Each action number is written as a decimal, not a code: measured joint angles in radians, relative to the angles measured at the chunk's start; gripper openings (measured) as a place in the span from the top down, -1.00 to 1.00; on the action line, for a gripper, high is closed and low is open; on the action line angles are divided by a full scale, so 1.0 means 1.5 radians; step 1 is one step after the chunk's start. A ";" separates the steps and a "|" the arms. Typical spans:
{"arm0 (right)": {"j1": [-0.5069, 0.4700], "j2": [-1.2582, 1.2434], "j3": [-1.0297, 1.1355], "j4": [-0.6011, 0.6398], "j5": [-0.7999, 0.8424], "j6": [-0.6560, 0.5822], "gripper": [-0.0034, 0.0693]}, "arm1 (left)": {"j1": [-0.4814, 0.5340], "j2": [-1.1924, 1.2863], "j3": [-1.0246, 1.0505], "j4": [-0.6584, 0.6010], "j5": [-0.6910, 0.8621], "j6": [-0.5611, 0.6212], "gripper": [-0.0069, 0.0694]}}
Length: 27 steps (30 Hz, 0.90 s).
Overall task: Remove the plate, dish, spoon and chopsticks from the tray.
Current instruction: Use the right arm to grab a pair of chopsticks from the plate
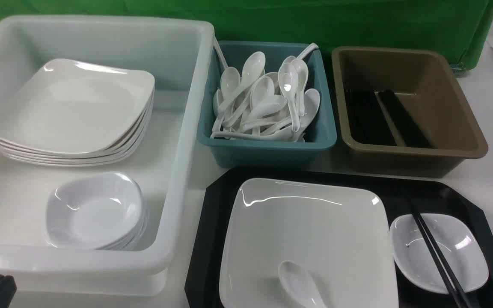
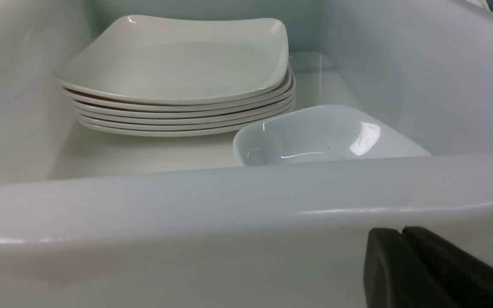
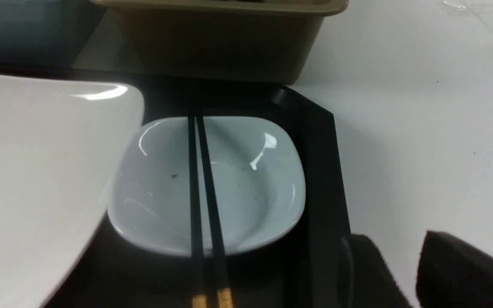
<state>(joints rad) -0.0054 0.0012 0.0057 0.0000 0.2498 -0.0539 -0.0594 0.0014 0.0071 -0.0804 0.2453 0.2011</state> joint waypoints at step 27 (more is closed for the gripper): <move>0.000 0.000 0.000 0.000 0.000 0.000 0.24 | 0.000 0.000 0.000 -0.061 -0.086 -0.027 0.77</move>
<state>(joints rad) -0.0054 0.0012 0.0057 0.0000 0.2498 -0.0539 -0.0594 0.0014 0.0071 -0.1713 0.1159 0.1609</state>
